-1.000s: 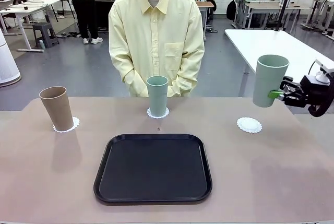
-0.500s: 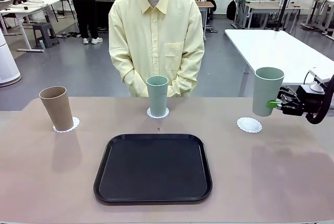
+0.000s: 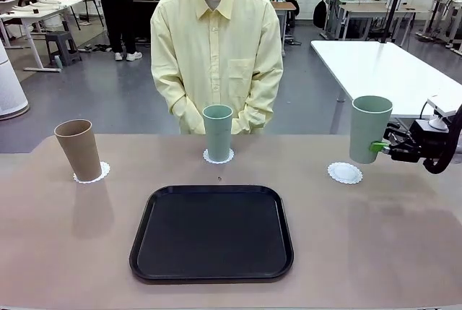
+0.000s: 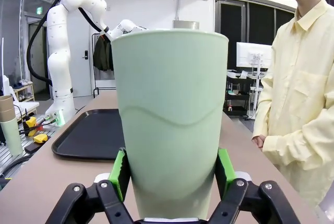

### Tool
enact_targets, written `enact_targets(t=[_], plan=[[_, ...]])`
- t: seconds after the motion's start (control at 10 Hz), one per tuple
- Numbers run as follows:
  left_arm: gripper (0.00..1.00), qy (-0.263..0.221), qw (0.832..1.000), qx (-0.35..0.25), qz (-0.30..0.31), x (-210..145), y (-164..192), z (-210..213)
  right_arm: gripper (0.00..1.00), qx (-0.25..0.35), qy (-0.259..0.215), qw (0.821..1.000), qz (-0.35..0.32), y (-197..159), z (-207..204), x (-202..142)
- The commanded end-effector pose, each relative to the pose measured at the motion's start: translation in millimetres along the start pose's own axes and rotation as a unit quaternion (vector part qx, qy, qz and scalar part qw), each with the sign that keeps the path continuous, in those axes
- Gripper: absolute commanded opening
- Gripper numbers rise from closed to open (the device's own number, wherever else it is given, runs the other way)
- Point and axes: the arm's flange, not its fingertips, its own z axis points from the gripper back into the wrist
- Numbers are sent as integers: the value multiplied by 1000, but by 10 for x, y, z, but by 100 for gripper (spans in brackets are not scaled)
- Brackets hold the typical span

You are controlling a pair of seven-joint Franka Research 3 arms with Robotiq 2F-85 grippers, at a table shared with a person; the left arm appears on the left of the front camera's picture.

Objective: Place coasters on the table and set cups on them.
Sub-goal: Take one Reusable plastic cup from the Flat Tray and place it on a coaster set by the human.

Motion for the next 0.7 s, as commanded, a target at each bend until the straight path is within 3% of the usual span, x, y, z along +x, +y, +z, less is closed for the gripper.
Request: enact_targets(t=[0.0, 0.3, 0.6], plan=[[100, -4, 1000, 2, 6, 11, -28, -5, 81, 0, 0, 1000, 0, 0, 0, 0], [100, -4, 1000, 2, 6, 11, -28, -5, 81, 49, -16, 999, -14, -121, -178, -231], [100, -4, 1000, 2, 6, 11, -28, -5, 81, 48, -19, 999, -11, -228, -204, -388]])
